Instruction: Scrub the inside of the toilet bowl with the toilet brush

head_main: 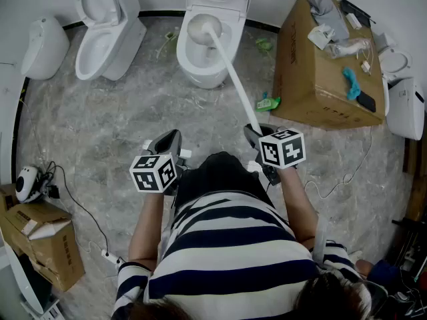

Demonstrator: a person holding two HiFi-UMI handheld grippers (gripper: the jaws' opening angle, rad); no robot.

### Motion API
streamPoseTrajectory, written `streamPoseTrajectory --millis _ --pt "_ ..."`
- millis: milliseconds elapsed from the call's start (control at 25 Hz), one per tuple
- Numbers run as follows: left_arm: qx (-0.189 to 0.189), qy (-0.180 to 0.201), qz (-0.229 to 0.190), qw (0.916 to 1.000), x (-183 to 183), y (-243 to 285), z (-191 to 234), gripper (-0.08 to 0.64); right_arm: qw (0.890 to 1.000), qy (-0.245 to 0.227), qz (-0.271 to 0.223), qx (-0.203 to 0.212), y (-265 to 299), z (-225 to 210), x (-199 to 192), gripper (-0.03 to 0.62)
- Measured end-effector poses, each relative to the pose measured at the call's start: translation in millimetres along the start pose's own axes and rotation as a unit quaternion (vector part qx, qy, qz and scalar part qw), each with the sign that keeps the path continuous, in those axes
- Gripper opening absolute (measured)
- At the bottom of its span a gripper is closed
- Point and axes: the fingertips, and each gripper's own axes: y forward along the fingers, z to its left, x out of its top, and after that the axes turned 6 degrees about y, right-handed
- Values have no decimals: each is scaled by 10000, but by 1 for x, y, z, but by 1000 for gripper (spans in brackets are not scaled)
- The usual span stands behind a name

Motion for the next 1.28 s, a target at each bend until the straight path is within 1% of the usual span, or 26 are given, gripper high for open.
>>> streamPoseTrajectory --millis 120,320,520,1040,1200,1280 --pt "37 -28 19 10000 -2 -3 4 0 10000 3 36 -7 -1 1 -3 32" --pt "82 -72 71 9999 -6 -2 3 0 9998 32 145 -134 -2 -6 -11 34" --pt "114 -87 72 9999 -7 3 0 0 9997 116 168 -91 -3 -12 -16 32" --pt "254 29 -80 9996 11 24 -21 0 9998 104 151 -23 -11 -42 -16 32" --pt "272 -2 -99 9996 14 39 -28 0 9997 136 196 43 -11 -53 -18 34" --pt "248 -41 -136 9996 19 49 -33 0 9997 75 225 72 -12 -58 -18 34"
